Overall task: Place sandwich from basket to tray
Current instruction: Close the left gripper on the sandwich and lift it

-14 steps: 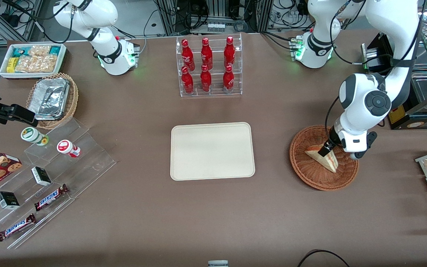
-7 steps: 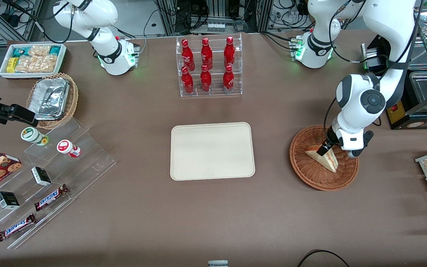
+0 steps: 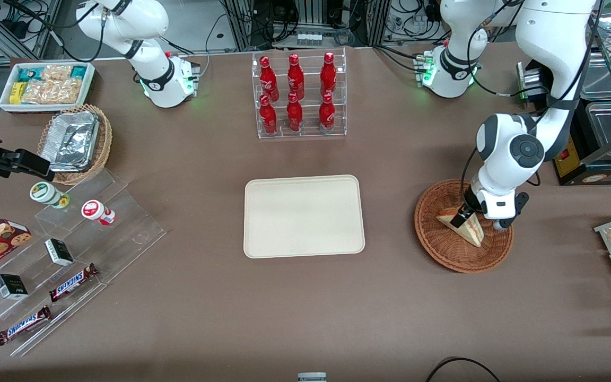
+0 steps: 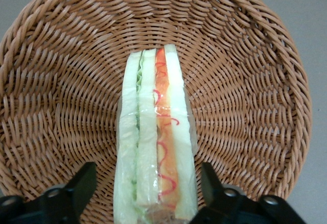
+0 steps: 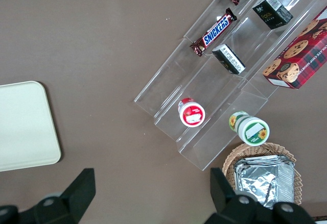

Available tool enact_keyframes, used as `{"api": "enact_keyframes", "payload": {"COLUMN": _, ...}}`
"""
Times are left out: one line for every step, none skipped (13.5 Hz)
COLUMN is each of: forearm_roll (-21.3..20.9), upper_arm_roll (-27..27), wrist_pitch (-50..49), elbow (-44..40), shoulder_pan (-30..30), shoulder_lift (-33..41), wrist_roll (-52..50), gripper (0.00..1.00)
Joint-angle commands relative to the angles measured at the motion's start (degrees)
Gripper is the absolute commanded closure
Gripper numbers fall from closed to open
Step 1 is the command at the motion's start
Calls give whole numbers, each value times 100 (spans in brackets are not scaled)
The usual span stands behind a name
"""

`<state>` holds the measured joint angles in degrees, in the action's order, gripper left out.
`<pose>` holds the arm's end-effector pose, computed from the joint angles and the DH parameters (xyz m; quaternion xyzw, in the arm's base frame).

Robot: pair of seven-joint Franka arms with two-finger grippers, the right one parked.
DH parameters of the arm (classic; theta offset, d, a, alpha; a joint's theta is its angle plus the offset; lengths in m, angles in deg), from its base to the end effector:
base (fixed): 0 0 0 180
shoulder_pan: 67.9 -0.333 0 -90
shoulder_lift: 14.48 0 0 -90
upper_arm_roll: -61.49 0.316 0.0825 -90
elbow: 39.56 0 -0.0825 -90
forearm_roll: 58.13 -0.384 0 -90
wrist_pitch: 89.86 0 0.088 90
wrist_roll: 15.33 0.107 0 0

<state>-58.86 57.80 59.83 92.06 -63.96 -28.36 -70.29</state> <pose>0.5322 -0.0718 0.2502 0.9169 0.3973 0.0293 0.0228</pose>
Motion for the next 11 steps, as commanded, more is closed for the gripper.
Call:
{"api": "enact_keyframes", "payload": {"forearm_roll": -59, "upper_arm_roll": 9, "wrist_pitch": 69, "elbow": -23, "shoulder_pan": -7, "shoulder_lift": 26, "wrist_roll": -146, "gripper": 73}}
{"api": "enact_keyframes", "payload": {"forearm_roll": -59, "upper_arm_roll": 9, "wrist_pitch": 61, "elbow": -32, "shoulder_pan": 1, "shoulder_lift": 52, "wrist_roll": -111, "gripper": 89}}
{"api": "enact_keyframes", "payload": {"forearm_roll": -59, "upper_arm_roll": 9, "wrist_pitch": 43, "elbow": -49, "shoulder_pan": 1, "shoulder_lift": 70, "wrist_roll": -102, "gripper": 96}}
{"api": "enact_keyframes", "payload": {"forearm_roll": -68, "upper_arm_roll": 9, "wrist_pitch": 26, "elbow": -49, "shoulder_pan": 10, "shoulder_lift": 139, "wrist_roll": -102, "gripper": 96}}
{"api": "enact_keyframes", "payload": {"forearm_roll": -85, "upper_arm_roll": 9, "wrist_pitch": -70, "elbow": -58, "shoulder_pan": 19, "shoulder_lift": 218, "wrist_roll": -85, "gripper": 96}}
{"api": "enact_keyframes", "payload": {"forearm_roll": -112, "upper_arm_roll": 17, "wrist_pitch": -289, "elbow": -136, "shoulder_pan": 28, "shoulder_lift": 341, "wrist_roll": -76, "gripper": 96}}
{"api": "enact_keyframes", "payload": {"forearm_roll": -138, "upper_arm_roll": 9, "wrist_pitch": -587, "elbow": -259, "shoulder_pan": 28, "shoulder_lift": 447, "wrist_roll": -67, "gripper": 96}}
{"api": "enact_keyframes", "payload": {"forearm_roll": -147, "upper_arm_roll": 9, "wrist_pitch": -1042, "elbow": -521, "shoulder_pan": 36, "shoulder_lift": 552, "wrist_roll": -58, "gripper": 96}}
{"api": "enact_keyframes", "payload": {"forearm_roll": -147, "upper_arm_roll": 0, "wrist_pitch": -1595, "elbow": -872, "shoulder_pan": 54, "shoulder_lift": 605, "wrist_roll": -50, "gripper": 96}}
{"api": "enact_keyframes", "payload": {"forearm_roll": -156, "upper_arm_roll": -18, "wrist_pitch": -2227, "elbow": -1328, "shoulder_pan": 89, "shoulder_lift": 606, "wrist_roll": -41, "gripper": 96}}
{"api": "enact_keyframes", "payload": {"forearm_roll": -191, "upper_arm_roll": -35, "wrist_pitch": -2607, "elbow": -1680, "shoulder_pan": 141, "shoulder_lift": 588, "wrist_roll": -41, "gripper": 96}}
